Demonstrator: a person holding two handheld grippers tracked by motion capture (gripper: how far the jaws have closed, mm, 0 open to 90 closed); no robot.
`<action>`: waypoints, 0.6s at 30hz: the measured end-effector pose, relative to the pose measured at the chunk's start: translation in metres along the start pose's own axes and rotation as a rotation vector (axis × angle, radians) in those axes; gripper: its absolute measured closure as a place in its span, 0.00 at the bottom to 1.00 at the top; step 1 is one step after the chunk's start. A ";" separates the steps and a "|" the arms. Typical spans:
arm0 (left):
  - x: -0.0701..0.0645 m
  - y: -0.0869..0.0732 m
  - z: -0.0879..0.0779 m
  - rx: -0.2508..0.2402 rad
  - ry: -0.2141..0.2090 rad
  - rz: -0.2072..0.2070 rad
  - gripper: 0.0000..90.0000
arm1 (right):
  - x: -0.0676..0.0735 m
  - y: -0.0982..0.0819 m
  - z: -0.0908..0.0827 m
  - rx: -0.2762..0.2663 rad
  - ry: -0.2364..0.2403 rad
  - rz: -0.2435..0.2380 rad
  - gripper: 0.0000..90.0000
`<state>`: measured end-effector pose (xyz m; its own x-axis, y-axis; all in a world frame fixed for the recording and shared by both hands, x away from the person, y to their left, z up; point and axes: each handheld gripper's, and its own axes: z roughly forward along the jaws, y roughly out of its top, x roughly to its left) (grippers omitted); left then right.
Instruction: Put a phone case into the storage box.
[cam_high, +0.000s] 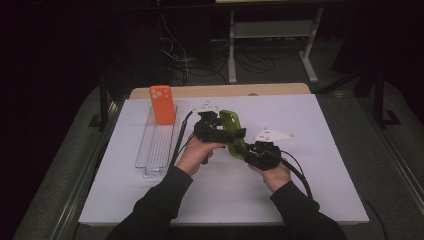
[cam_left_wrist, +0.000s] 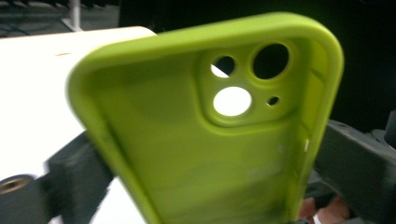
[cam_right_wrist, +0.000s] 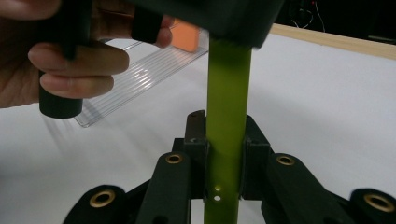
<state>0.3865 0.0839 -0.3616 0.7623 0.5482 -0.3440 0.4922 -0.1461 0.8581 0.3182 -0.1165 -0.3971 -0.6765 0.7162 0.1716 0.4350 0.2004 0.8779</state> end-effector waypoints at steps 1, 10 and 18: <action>0.000 0.000 0.000 -0.003 -0.005 -0.005 0.12 | 0.000 0.000 0.000 -0.001 -0.001 -0.001 0.84; 0.001 0.001 -0.001 -0.002 -0.022 0.000 0.15 | 0.000 0.000 0.001 0.010 -0.008 -0.016 0.83; 0.004 0.004 -0.010 0.006 0.020 0.043 0.16 | -0.003 0.000 -0.003 0.041 0.011 -0.031 0.53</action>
<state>0.3868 0.0940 -0.3555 0.7743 0.5574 -0.2996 0.4622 -0.1749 0.8694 0.3188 -0.1208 -0.3964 -0.6961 0.7021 0.1500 0.4378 0.2495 0.8637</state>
